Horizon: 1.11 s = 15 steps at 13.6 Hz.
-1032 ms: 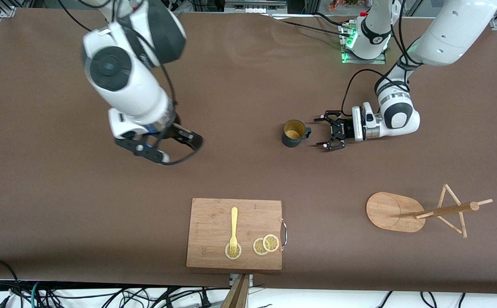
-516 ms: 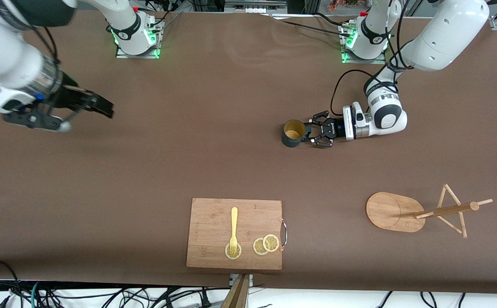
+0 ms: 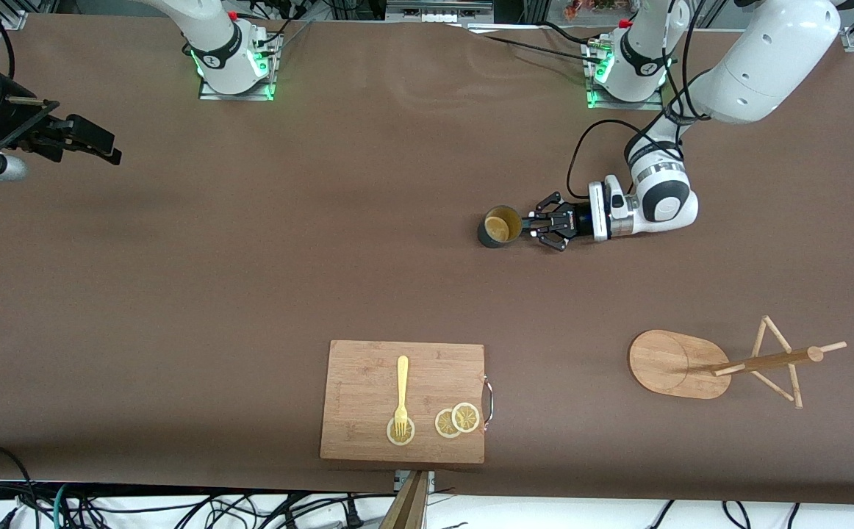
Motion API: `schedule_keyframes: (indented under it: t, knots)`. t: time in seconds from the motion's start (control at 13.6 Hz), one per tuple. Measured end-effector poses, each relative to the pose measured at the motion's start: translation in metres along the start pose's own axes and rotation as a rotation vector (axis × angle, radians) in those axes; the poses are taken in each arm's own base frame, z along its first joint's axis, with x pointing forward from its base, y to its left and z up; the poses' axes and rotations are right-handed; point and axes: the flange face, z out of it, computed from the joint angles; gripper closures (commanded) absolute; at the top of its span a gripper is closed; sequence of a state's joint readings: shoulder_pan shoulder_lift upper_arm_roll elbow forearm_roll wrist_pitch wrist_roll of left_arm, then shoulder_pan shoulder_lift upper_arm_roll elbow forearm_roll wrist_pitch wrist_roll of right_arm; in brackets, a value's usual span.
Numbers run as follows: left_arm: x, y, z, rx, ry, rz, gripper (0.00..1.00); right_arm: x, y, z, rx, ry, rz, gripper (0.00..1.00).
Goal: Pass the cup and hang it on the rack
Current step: 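Grasp the mug handle with the left gripper while the right gripper retracts, then lift the mug with the left gripper toward the wooden rack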
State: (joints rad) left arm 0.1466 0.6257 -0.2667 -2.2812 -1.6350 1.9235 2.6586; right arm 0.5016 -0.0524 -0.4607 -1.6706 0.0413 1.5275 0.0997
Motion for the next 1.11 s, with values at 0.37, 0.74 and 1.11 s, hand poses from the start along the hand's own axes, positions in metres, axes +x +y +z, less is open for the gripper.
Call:
schedule_keyframes:
  t: [0.37, 0.74, 1.11]
  knots:
    - [0.05, -0.025, -0.025, 0.014, 0.048, -0.148, 1.0, 0.006, 0.006, 0.003, -0.032, 0.018, -0.039, 0.0]
    - [0.114, -0.046, -0.108, 0.02, -0.057, -0.319, 1.0, 0.007, 0.006, 0.004, -0.049, 0.02, -0.046, 0.0]
    - [0.123, -0.059, -0.18, 0.052, -0.02, -0.578, 1.0, 0.007, 0.009, 0.003, -0.05, 0.02, -0.071, 0.0]
